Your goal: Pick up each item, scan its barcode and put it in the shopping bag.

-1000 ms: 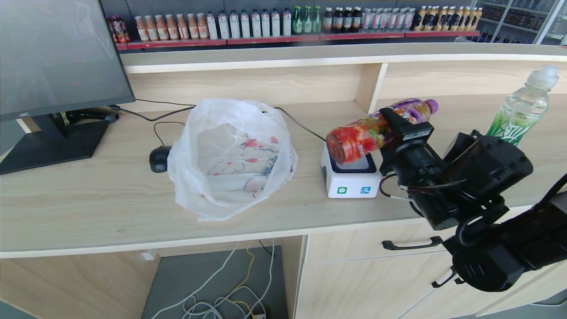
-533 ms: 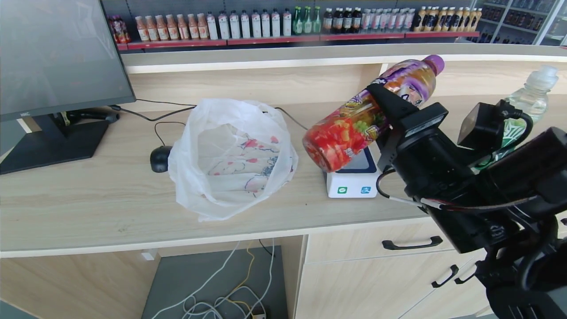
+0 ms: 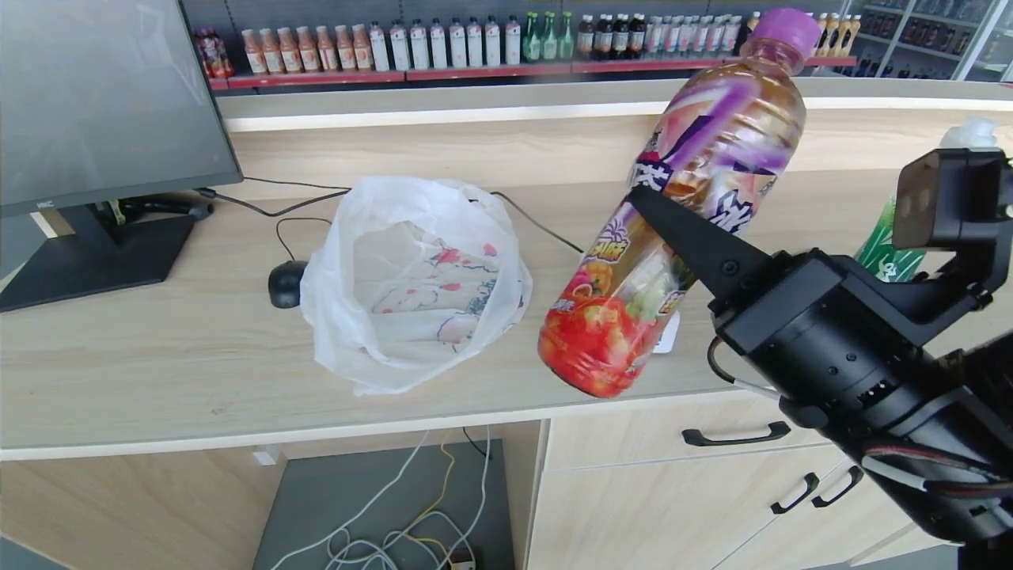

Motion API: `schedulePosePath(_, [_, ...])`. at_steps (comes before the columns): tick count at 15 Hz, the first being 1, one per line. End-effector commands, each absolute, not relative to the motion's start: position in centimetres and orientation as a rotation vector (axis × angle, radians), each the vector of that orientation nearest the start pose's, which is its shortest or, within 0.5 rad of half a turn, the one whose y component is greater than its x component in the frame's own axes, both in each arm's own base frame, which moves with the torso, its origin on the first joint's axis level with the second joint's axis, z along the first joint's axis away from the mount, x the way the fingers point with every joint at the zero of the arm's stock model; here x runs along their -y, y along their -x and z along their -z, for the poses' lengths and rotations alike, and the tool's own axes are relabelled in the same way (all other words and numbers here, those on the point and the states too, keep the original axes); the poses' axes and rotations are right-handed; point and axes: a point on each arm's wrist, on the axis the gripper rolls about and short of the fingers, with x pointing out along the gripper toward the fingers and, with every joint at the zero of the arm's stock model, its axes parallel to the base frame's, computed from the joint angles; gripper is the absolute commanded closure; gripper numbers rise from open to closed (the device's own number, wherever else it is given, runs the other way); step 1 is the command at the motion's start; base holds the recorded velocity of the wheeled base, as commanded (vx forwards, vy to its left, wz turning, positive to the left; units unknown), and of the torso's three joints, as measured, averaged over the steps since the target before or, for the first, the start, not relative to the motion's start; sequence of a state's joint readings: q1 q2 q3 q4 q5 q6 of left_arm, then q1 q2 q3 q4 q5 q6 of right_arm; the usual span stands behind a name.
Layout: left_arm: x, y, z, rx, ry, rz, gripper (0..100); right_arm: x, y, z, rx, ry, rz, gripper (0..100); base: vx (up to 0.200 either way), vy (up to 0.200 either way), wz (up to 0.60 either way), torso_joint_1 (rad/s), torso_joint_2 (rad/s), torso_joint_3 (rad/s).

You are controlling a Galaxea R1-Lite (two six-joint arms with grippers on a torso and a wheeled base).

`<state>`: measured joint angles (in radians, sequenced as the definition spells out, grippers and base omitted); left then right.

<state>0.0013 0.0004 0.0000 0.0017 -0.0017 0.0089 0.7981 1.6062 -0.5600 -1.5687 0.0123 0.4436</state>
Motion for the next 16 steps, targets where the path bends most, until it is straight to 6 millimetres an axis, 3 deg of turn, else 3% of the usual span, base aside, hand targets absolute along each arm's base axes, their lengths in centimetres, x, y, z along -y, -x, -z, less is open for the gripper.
schedulePosePath(1, [0.0, 2.3, -7.5, -0.002, -0.008, 0.000, 0, -17.7, -16.9, -24.1, 0.385, -0.472, -0.958, 100, 0.000, 0.000, 0.00, 0.000, 0.00, 0.000])
schedulePosePath(5, [0.0, 2.3, -7.5, -0.002, -0.009, -0.002, 0, -16.4, -16.7, -23.7, 0.530, -0.128, -0.850, 100, 0.000, 0.000, 0.00, 0.000, 0.00, 0.000])
schedulePosePath(7, [0.0, 2.3, -7.5, -0.002, -0.009, 0.000, 0, -16.1, -16.7, -23.1, 0.531, -0.054, -0.794, 100, 0.000, 0.000, 0.00, 0.000, 0.00, 0.000])
schedulePosePath(10, [0.0, 2.3, -7.5, -0.002, -0.009, 0.000, 0, -15.5, -17.4, -23.3, 0.523, -0.059, -0.635, 100, 0.000, 0.000, 0.00, 0.000, 0.00, 0.000])
schedulePosePath(16, [0.0, 2.3, -7.5, -0.002, -0.009, 0.000, 0, -13.4, -16.8, -24.3, 0.559, -0.087, -0.575, 100, 0.000, 0.000, 0.00, 0.000, 0.00, 0.000])
